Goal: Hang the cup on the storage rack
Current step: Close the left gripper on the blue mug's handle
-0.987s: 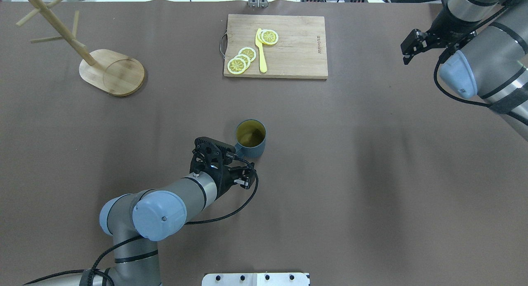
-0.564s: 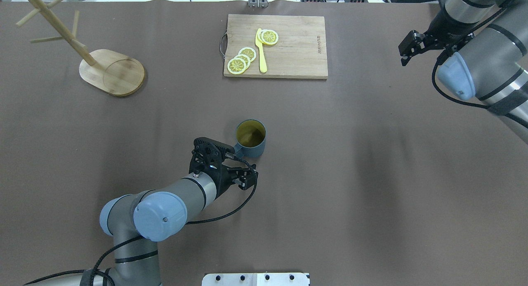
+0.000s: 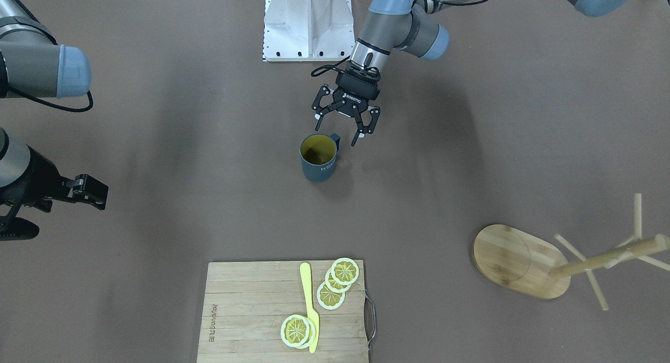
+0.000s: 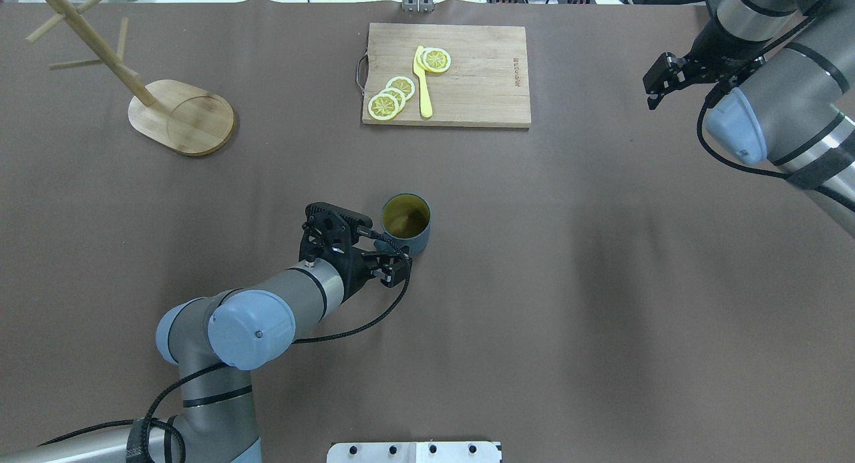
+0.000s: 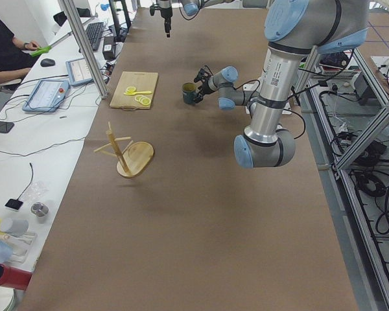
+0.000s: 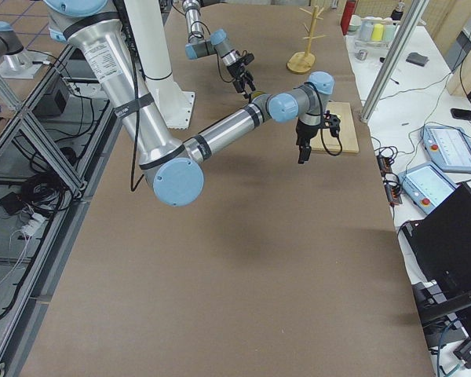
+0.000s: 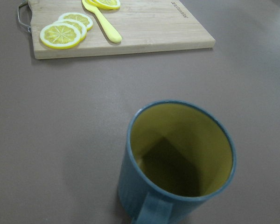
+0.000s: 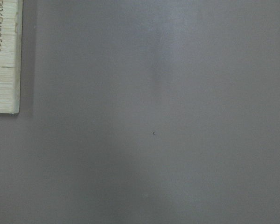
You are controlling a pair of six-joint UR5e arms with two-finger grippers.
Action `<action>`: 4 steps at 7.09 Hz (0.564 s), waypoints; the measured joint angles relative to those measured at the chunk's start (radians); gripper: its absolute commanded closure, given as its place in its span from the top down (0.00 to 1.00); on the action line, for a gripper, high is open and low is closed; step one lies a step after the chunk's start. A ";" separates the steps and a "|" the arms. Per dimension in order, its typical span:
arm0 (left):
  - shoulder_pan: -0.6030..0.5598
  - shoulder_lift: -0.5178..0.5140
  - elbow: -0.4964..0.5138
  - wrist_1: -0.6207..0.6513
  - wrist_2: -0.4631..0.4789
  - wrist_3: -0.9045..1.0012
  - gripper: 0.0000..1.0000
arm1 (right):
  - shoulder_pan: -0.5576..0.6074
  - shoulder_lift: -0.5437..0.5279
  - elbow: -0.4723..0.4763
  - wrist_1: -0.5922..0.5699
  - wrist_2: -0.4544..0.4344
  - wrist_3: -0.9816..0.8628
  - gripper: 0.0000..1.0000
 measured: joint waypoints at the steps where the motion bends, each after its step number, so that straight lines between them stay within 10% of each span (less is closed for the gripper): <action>1: -0.004 0.000 0.006 -0.024 -0.003 0.023 0.82 | -0.002 0.000 0.000 0.000 0.000 0.001 1.00; 4: -0.005 0.000 0.056 -0.100 -0.061 0.050 0.47 | -0.005 0.000 -0.001 0.000 -0.002 0.001 1.00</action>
